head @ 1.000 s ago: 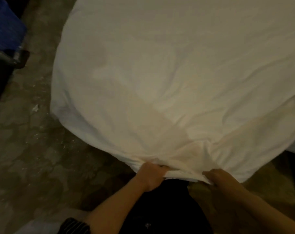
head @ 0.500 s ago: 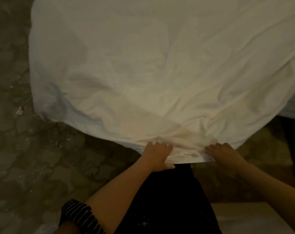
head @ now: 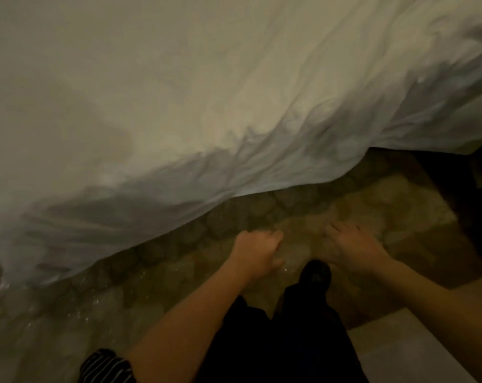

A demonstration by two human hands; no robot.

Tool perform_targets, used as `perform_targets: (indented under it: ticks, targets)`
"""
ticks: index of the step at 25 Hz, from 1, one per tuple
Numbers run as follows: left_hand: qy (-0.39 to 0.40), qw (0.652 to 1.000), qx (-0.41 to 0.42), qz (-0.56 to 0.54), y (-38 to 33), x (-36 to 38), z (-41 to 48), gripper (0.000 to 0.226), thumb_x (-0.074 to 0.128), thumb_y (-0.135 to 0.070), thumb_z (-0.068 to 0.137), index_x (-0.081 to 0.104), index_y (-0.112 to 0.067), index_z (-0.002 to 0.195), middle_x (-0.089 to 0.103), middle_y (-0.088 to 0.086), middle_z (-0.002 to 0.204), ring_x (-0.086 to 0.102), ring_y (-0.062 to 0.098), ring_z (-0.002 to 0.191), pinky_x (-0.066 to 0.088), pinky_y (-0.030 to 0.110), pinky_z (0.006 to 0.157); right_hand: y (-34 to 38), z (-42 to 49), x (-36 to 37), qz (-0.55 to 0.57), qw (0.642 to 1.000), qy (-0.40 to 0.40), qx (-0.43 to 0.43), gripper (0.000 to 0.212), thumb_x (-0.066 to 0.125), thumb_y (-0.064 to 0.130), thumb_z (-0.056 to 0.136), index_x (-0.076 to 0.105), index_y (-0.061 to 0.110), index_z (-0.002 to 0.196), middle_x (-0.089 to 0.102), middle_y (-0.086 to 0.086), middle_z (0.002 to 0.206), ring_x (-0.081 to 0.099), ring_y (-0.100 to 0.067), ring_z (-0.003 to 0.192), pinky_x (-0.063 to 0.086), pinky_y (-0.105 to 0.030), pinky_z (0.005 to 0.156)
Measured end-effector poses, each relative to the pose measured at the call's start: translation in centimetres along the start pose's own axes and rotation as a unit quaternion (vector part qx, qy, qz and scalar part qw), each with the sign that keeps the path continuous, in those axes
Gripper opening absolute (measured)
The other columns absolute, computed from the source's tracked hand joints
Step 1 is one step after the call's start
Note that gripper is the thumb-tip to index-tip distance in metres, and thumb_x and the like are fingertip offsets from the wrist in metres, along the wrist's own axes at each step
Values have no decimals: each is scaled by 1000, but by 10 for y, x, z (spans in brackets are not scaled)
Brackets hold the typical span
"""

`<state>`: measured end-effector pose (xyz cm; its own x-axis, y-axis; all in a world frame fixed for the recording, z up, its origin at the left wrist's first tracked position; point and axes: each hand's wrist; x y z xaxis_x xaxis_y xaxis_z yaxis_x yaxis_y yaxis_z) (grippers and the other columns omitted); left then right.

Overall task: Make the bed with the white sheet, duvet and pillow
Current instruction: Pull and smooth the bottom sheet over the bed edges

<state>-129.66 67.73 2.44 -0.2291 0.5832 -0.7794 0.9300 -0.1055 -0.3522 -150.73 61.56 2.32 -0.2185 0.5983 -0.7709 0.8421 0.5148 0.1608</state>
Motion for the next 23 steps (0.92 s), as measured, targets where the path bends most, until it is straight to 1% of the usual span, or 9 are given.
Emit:
perform_targets:
  ticks: [3,5,8,11,14,17,19,21,23]
  targets:
    - [0,1000,22,-6,-54,-36,57,34,56,-45,88,51,-19,109,59,2,112,57,23,102,38,31,74,-70,-23,-23,16,998,-22,48,57,47,54,91,34,23,137,40,1,140,38,-18,127,30,-27,99]
    - [3,999,40,-5,-101,-61,96,34,55,-46,89,50,-19,110,59,2,111,57,22,101,38,31,75,-121,-48,-40,39,995,-28,84,56,47,56,91,36,25,136,41,3,140,38,-17,127,31,-28,99]
    - [19,997,74,19,-165,-99,155,34,55,-45,91,49,-18,112,58,4,111,56,24,101,39,33,79,-190,-73,-67,36,991,-55,114,54,45,55,92,34,26,136,39,4,139,36,-16,128,30,-26,98]
    - [-2,993,114,25,-217,-131,209,33,54,-44,91,50,-19,111,59,2,106,57,21,97,39,30,74,-247,-82,-91,53,985,-77,146,52,46,54,92,35,25,134,41,2,138,37,-17,127,30,-28,99]
    - [-6,988,153,31,-249,-155,264,31,55,-45,90,49,-20,108,58,0,102,57,19,92,39,30,70,-296,-62,-109,51,982,-87,162,52,47,53,92,35,24,134,41,0,138,37,-19,127,29,-31,101]
    - [-10,983,177,41,-277,-179,336,33,55,-46,89,49,-21,109,58,-1,102,58,20,92,44,32,72,-356,-37,-134,49,978,-81,184,52,47,52,93,35,22,134,41,-1,138,38,-20,126,30,-32,100]
    - [-4,979,193,71,-296,-197,389,32,54,-45,90,49,-21,111,59,0,106,58,21,96,42,32,74,-403,-14,-145,77,971,-78,212,53,47,52,93,35,22,135,42,-1,136,39,-20,124,32,-33,99]
    - [-5,970,216,107,-320,-217,451,31,52,-43,92,49,-21,113,59,2,112,57,22,101,41,31,76,-460,12,-159,124,954,-92,258,51,47,53,92,39,22,132,46,-1,131,42,-20,120,36,-32,95]
    - [-10,964,236,119,-345,-230,502,31,51,-41,93,50,-20,115,58,3,116,56,24,106,41,32,79,-505,28,-165,193,925,-121,304,52,50,54,91,43,20,129,50,-2,127,45,-21,116,40,-33,93]
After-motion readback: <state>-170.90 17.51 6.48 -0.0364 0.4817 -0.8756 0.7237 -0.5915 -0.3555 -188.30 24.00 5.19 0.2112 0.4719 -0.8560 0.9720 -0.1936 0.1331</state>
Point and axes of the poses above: each hand's wrist, its own z-axis towards the middle knuckle, its own x-axis out of the palm, y = z × x
